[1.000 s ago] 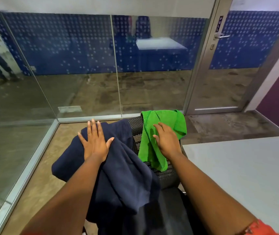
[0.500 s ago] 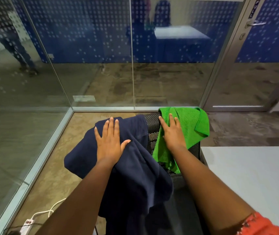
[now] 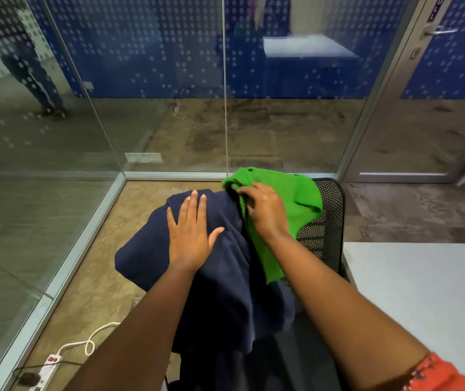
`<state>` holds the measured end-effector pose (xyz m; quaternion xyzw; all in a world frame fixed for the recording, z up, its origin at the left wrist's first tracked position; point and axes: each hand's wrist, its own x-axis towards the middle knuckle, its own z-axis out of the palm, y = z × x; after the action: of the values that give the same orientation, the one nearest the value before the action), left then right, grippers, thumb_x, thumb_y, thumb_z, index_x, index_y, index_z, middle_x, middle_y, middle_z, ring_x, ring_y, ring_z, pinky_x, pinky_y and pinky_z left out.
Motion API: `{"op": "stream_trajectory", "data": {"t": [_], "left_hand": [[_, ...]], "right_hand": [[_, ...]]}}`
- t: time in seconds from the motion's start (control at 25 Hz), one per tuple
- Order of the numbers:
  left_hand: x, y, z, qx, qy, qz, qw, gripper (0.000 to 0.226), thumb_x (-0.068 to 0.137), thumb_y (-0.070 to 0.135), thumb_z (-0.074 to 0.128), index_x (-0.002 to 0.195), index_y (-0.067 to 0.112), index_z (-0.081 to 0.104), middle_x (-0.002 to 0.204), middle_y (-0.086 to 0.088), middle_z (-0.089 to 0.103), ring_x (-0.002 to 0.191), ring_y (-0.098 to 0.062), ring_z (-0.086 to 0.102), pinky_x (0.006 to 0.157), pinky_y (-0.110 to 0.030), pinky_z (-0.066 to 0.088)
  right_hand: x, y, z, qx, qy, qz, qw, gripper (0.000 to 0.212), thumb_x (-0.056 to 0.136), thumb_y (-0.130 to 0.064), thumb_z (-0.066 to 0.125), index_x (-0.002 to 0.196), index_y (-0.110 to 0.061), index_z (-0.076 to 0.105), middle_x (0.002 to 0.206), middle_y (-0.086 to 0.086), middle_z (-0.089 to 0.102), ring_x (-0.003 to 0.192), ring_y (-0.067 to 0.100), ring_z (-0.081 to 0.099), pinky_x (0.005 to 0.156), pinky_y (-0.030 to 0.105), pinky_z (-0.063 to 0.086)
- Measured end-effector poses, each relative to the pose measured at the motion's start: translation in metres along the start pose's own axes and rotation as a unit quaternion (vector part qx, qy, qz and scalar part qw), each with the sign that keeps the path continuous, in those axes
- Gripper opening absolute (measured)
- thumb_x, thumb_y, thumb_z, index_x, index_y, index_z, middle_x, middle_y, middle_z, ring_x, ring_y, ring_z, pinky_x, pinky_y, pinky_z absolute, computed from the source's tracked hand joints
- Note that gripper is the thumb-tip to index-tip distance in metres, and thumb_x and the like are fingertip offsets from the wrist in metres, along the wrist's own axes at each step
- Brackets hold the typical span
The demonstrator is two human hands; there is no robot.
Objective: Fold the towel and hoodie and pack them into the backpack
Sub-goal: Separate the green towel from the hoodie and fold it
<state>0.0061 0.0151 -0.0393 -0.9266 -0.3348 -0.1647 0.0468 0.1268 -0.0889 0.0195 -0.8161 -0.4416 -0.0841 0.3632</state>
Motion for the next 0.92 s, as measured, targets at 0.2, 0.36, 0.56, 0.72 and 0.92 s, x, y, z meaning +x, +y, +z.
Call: {"op": "stream_trajectory", "data": {"t": [0.2, 0.36, 0.56, 0.72, 0.92], "left_hand": [[-0.005, -0.009, -0.001, -0.042, 0.029, 0.021, 0.998, 0.093, 0.069, 0.047, 0.075, 0.137, -0.003, 0.036, 0.139, -0.018, 0.047, 0.127, -0.031, 0.047, 0.106, -0.054, 0.032], [-0.022, -0.023, -0.003, -0.108, 0.051, 0.002, 0.993, 0.087, 0.079, 0.056, 0.046, 0.142, 0.001, 0.022, 0.15, -0.017, 0.029, 0.139, -0.024, 0.018, 0.116, -0.036, -0.003], [-0.022, -0.031, -0.005, -0.213, 0.066, -0.175, 0.959, 0.065, 0.094, 0.04, 0.031, 0.147, 0.006, 0.017, 0.157, -0.009, 0.012, 0.145, -0.023, 0.009, 0.116, -0.043, -0.006], [-0.02, -0.033, -0.006, -0.203, 0.018, -0.154, 0.967, 0.062, 0.093, 0.041, 0.027, 0.147, 0.011, 0.02, 0.156, -0.008, 0.014, 0.145, -0.025, 0.009, 0.117, -0.042, 0.006], [-0.023, -0.037, -0.009, -0.164, -0.043, -0.106, 0.98, 0.075, 0.085, 0.051, 0.014, 0.149, 0.012, 0.011, 0.158, 0.001, 0.0, 0.145, -0.022, -0.011, 0.116, -0.045, -0.006]], "right_hand": [[-0.001, -0.037, 0.013, 0.055, -0.018, -0.121, 0.991, 0.034, 0.073, 0.0, 0.057, 0.102, -0.012, 0.072, 0.094, 0.01, 0.072, 0.086, 0.031, 0.068, 0.071, 0.029, 0.054], [-0.008, -0.03, 0.012, 0.193, -0.151, 0.053, 0.968, 0.06, 0.086, -0.023, 0.065, 0.139, -0.023, 0.038, 0.123, 0.007, 0.064, 0.117, 0.023, 0.058, 0.1, 0.032, 0.044], [-0.023, -0.026, 0.02, -0.016, -0.153, 0.095, 0.984, 0.101, 0.06, -0.066, 0.072, 0.142, -0.02, 0.034, 0.143, 0.006, 0.035, 0.131, 0.025, 0.032, 0.109, 0.038, 0.03], [-0.025, -0.033, 0.037, -0.134, -0.17, 0.059, 0.974, 0.092, 0.066, -0.058, 0.072, 0.139, -0.015, 0.035, 0.139, 0.002, 0.039, 0.127, 0.026, 0.035, 0.102, 0.039, 0.033], [-0.017, -0.039, 0.046, -0.155, -0.071, 0.013, 0.985, 0.024, 0.081, -0.005, 0.063, 0.104, -0.005, 0.061, 0.106, 0.011, 0.061, 0.104, 0.031, 0.056, 0.082, 0.038, 0.043]]}}
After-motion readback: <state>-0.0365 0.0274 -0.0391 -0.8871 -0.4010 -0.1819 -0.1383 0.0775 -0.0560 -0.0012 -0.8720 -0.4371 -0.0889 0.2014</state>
